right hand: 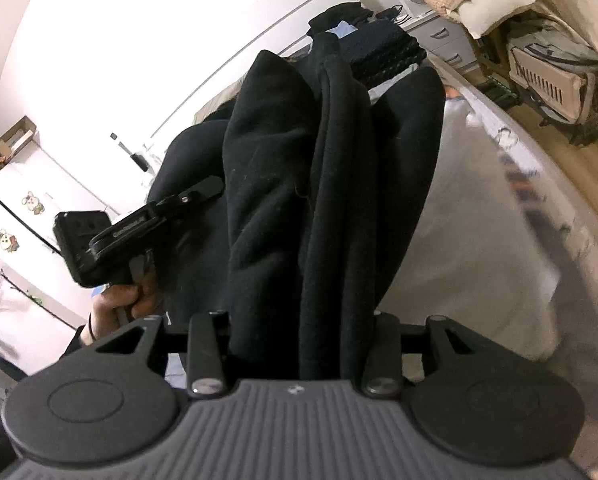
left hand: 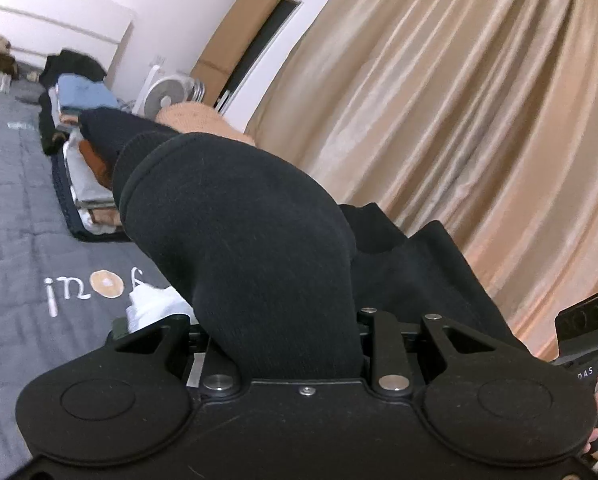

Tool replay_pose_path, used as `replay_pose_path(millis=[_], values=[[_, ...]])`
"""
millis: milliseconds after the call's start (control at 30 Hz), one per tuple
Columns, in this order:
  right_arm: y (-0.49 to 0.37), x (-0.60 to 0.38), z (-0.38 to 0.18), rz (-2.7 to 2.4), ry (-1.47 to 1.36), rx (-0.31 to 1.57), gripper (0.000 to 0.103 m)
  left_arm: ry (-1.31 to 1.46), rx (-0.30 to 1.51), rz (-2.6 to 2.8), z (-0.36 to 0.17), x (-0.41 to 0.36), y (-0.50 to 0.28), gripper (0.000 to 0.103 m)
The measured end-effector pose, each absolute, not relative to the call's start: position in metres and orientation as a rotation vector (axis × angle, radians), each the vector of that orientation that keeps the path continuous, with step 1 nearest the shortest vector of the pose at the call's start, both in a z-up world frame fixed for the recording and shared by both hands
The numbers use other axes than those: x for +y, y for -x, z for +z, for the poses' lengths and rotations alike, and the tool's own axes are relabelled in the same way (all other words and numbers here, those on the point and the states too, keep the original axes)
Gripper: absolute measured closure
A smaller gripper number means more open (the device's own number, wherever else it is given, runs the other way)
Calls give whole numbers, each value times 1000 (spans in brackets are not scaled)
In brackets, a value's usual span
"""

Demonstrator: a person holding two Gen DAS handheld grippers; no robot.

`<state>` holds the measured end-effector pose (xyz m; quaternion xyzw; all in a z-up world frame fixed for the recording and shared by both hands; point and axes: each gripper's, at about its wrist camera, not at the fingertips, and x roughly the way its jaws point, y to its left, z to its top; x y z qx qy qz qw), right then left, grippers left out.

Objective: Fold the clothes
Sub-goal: 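Carry the held sweatshirt with both tools toward the clothes stack on the bench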

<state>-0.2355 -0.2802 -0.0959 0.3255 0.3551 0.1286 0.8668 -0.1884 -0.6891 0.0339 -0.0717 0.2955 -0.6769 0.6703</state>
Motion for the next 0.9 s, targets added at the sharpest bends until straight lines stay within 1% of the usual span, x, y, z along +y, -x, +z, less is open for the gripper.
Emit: replay_pose_path(millis=[233,300,367,433,500,533,567,600,633,700,733,833,900], values=[[193,-326,-155,292,-739,777,63,78,740,-1465,-2,-765,177,77],[189,-337,-175,304,-778,775,62,47,774,-1443,-16,-781,174,74],[187,-348,-195,320,-826,765,60,34,819,-1426,-26,-791,168,69],[193,-359,-207,342,-884,734,58,23,826,-1420,-30,-793,167,53],[200,-366,-208,355,-896,712,55,8,836,-1407,-26,-787,165,51],[203,-368,-207,353,-895,705,52,1,841,-1400,-24,-784,165,47],[205,-370,-204,342,-886,703,51,-7,840,-1391,-22,-779,164,41],[207,-371,-201,331,-877,702,48,-21,819,-1374,-18,-767,165,29],[210,-374,-198,317,-864,700,45,-33,793,-1357,-13,-755,166,21],[218,-379,-186,282,-826,685,45,-43,723,-1323,-3,-723,169,18],[225,-380,-177,268,-804,664,45,-41,699,-1311,2,-708,171,18],[245,-382,-151,226,-737,598,45,8,681,-1326,11,-667,180,17],[258,-380,-132,202,-687,548,45,-4,651,-1340,16,-644,196,13]])
